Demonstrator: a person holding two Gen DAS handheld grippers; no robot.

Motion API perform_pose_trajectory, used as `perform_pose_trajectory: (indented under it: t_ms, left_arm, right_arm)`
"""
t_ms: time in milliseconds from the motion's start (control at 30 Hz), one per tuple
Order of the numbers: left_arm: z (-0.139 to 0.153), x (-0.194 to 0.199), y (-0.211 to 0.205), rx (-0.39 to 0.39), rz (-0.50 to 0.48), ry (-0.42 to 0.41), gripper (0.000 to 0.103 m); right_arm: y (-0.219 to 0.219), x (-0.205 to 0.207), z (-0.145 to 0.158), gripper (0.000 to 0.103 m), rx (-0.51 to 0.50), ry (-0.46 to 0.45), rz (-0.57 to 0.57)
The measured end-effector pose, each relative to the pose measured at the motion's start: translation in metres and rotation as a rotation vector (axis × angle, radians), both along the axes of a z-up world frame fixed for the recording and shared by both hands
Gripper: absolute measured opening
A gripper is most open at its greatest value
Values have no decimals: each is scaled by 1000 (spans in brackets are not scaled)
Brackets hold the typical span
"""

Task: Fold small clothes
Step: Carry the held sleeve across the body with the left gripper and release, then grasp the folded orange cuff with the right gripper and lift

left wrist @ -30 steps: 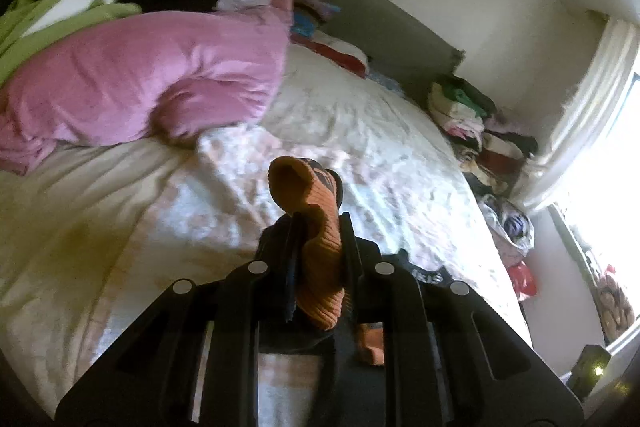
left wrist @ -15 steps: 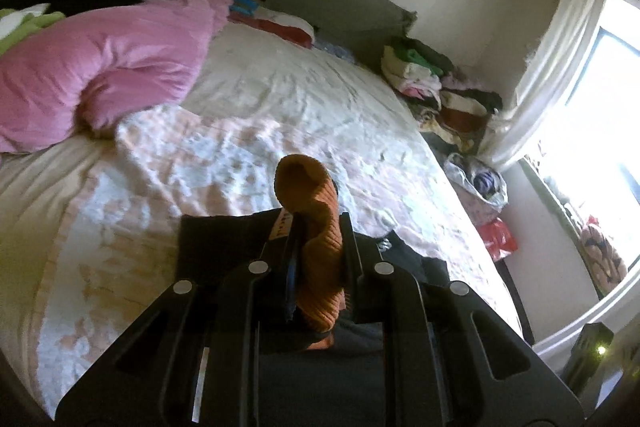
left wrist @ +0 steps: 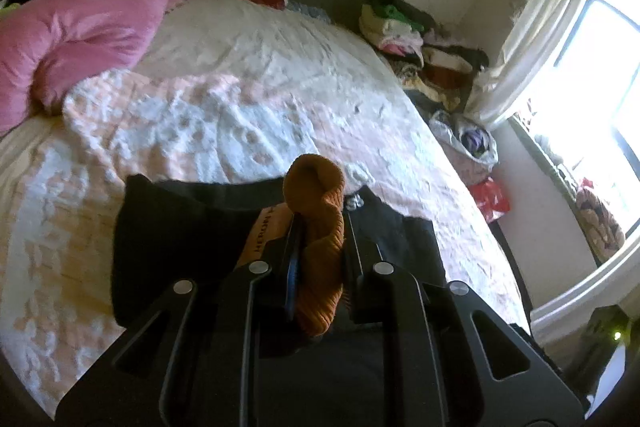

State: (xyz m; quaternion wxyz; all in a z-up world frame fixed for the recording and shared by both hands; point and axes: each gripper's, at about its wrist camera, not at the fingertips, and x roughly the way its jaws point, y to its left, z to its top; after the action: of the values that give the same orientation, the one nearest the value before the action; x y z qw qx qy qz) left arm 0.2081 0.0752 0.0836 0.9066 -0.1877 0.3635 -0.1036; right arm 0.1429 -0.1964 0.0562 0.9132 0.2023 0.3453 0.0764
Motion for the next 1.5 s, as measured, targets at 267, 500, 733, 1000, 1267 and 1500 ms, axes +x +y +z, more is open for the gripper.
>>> perform_pose_trajectory:
  t_ms: [267, 500, 733, 1000, 1267, 1500]
  left_arm:
    - [-24, 11, -33, 17, -57, 45, 10]
    - [-45, 20, -57, 23, -128, 94, 11]
    - [-62, 28, -63, 16, -166, 134, 11]
    - [-51, 21, -39, 109, -109, 110, 47]
    - [-40, 17, 2, 221, 11, 83, 83]
    - [-33, 10, 41, 204, 101, 83, 88]
  right_arm:
    - [-15, 1, -11, 99, 3, 28, -36]
    - [-21, 5, -24, 99, -1, 62, -54]
    - [-14, 15, -40, 99, -13, 100, -38]
    - [27, 43, -64, 99, -60, 157, 94]
    - [80, 80, -85, 82, -138, 188, 216]
    - [100, 100, -103, 35, -158, 216, 258]
